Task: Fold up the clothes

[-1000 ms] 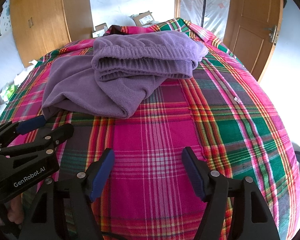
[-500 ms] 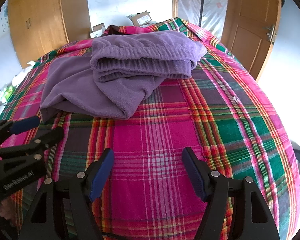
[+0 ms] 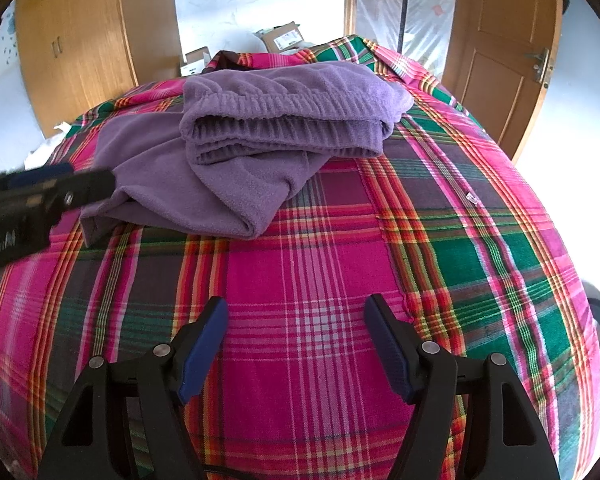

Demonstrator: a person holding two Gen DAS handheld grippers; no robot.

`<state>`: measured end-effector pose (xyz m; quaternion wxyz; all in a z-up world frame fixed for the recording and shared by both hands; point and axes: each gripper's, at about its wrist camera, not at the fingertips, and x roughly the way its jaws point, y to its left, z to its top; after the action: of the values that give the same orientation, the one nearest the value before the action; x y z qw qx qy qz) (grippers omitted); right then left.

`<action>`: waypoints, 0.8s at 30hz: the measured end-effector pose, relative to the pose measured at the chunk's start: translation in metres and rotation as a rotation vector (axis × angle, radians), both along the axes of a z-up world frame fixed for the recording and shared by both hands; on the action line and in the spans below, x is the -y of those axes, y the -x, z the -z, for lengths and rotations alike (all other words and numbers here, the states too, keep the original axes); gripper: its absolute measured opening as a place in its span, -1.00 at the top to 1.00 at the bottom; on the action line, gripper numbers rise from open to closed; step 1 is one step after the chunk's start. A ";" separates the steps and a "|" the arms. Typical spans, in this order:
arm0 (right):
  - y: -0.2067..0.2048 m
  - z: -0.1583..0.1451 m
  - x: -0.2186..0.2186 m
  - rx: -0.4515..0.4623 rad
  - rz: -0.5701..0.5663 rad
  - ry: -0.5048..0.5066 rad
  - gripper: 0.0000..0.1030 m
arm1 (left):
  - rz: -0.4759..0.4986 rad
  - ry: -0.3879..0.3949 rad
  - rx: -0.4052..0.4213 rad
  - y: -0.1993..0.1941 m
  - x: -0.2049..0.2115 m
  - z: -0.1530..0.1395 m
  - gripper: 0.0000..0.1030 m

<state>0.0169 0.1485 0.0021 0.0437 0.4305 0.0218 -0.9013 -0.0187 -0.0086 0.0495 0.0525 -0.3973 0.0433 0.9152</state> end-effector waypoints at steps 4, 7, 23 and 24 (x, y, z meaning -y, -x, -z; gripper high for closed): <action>0.002 -0.002 -0.005 -0.002 -0.009 0.032 -0.41 | 0.027 0.045 -0.019 0.013 -0.007 -0.003 -0.20; 0.004 -0.006 -0.017 -0.014 -0.013 0.105 -0.36 | 0.043 0.061 -0.029 0.026 -0.009 -0.006 -0.16; 0.089 -0.023 -0.065 0.057 -0.122 0.629 0.27 | 0.157 -0.012 -0.034 0.075 -0.005 -0.017 -0.05; 0.094 -0.023 -0.065 0.057 -0.130 0.671 0.27 | 0.167 0.006 -0.047 0.074 -0.007 -0.017 -0.05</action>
<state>-0.0767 0.2137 0.0247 0.2407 0.4147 -0.2497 -0.8413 -0.0930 -0.0016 0.0670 0.1263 -0.3708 0.0804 0.9166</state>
